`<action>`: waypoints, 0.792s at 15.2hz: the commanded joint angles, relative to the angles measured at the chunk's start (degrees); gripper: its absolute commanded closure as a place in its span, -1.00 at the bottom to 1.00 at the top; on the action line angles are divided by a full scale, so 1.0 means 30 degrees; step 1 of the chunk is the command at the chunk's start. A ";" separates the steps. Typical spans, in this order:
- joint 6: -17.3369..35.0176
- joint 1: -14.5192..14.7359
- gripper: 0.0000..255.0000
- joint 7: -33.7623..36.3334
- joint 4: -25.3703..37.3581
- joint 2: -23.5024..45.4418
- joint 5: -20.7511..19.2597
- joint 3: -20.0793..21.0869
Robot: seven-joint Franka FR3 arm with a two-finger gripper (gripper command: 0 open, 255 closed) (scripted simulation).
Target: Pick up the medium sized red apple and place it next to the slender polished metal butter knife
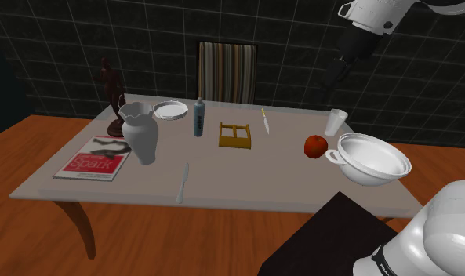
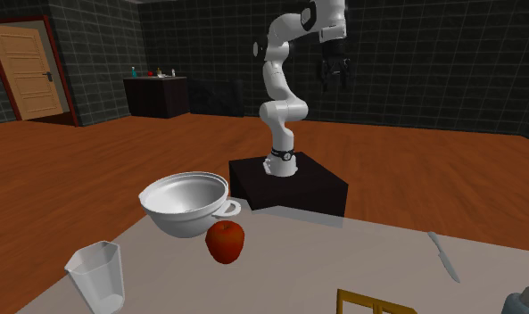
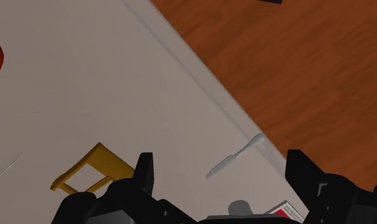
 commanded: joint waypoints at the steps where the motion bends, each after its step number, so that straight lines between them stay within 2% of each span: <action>1: 0.0000 0.0000 -1.00 0.0000 0.0000 0.0000 0.0000 0.0000; 7: 0.2645 -0.0599 -1.00 -0.2875 -0.2846 -0.0670 -0.0986 -0.2210; 12: 0.5040 -0.1149 -1.00 -0.5364 -0.4500 -0.0343 -0.1790 -0.4261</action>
